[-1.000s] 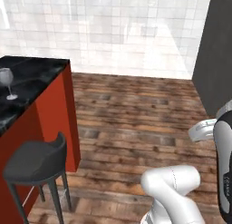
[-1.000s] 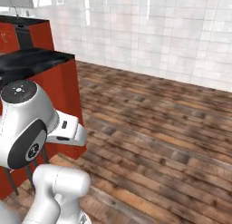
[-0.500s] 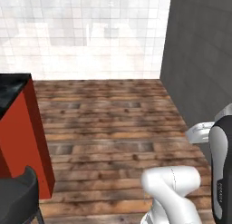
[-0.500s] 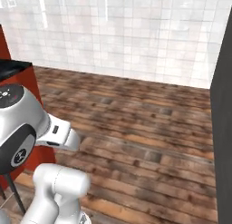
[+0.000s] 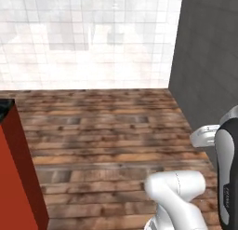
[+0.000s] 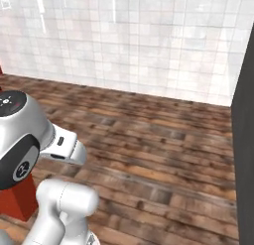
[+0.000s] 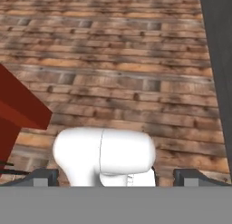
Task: There is a wine glass and glass cup on the dining counter. Place the wine bottle next to the wine glass and the juice bottle next to the glass cup.
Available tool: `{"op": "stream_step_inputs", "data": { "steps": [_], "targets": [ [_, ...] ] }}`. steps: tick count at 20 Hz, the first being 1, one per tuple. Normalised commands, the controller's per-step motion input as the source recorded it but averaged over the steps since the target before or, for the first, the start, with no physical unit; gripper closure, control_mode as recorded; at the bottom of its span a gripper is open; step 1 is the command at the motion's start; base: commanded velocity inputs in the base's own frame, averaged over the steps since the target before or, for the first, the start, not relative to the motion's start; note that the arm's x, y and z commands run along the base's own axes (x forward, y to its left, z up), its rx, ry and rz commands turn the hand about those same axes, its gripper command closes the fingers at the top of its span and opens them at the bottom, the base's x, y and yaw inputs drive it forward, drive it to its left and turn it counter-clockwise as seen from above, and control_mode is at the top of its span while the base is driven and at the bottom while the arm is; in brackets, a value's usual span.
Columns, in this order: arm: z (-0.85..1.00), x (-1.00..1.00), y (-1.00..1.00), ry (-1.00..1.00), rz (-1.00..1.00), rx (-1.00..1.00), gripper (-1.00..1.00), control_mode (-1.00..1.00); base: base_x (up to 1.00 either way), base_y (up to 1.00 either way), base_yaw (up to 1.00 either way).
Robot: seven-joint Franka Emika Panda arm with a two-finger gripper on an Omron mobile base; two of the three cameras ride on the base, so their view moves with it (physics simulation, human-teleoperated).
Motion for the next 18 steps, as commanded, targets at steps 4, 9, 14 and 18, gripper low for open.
{"op": "stream_step_inputs", "data": {
  "steps": [4, 9, 14, 18],
  "targets": [
    [0.0, 0.0, 0.0, 0.0, 0.0, 0.0, -1.0, 1.0, 0.94, 0.0, 0.03],
    [0.0, 0.0, 0.0, 0.0, 0.0, 0.0, -1.0, 1.0, 0.94, 0.01, 0.05],
    [0.0, 0.0, 0.0, 0.0, 0.0, 0.0, -1.0, 1.0, 0.94, 0.04, 0.11],
    [0.0, 0.0, 0.0, 0.0, 0.0, 0.0, -1.0, 1.0, 0.94, 0.05, 0.15]
  ]
}}
